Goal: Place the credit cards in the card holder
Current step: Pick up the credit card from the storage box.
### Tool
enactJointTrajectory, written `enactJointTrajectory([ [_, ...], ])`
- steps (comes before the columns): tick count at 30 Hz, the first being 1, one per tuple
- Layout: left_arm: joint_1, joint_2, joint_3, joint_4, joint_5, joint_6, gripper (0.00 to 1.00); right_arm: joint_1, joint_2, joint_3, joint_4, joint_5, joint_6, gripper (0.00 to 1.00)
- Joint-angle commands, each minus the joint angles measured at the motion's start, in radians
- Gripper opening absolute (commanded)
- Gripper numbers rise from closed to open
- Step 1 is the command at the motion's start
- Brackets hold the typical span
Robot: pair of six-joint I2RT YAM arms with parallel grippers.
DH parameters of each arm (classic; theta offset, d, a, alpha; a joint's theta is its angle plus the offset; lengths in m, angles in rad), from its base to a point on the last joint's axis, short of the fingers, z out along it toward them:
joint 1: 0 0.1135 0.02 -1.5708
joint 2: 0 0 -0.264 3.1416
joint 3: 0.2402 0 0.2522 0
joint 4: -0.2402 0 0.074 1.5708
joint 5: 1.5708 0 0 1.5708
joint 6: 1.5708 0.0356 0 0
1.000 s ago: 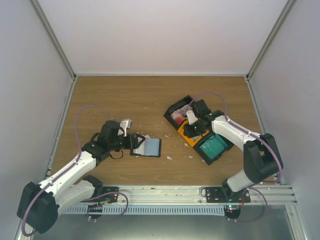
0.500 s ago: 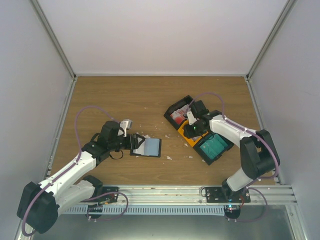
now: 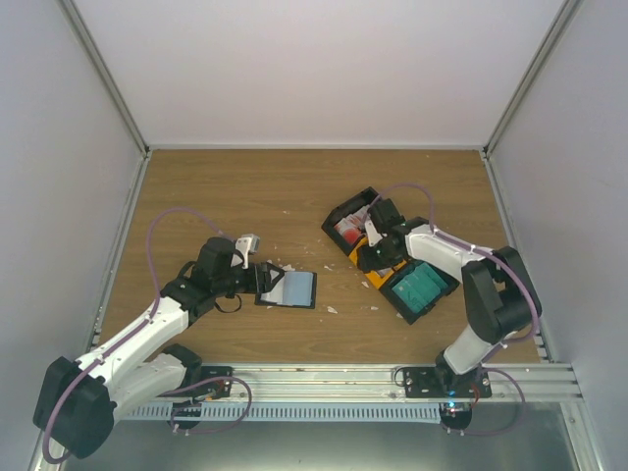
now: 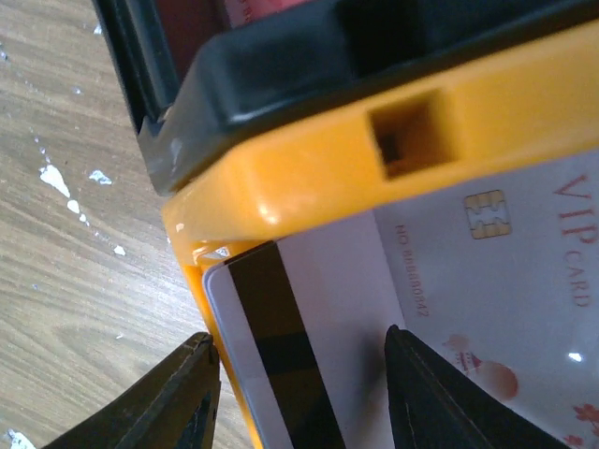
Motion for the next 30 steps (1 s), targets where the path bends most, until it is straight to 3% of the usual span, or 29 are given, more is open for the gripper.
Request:
enactJointTrajectory([
  [1,0.004,0.002,-0.011,0.043,-0.013,0.0,0.65,0.009,0.019,-0.005,0.008,-0.027,-0.007,0.47],
  [15,0.004,0.006,-0.02,0.058,0.009,-0.008,0.65,0.005,-0.054,-0.029,-0.012,-0.056,0.032,0.05],
  [24,-0.001,0.031,-0.02,0.129,0.094,-0.033,0.67,-0.008,-0.105,-0.033,-0.009,0.006,0.061,0.01],
  [30,-0.042,0.131,0.023,0.247,0.182,-0.086,0.75,-0.036,-0.223,-0.066,0.034,0.028,0.08,0.01],
])
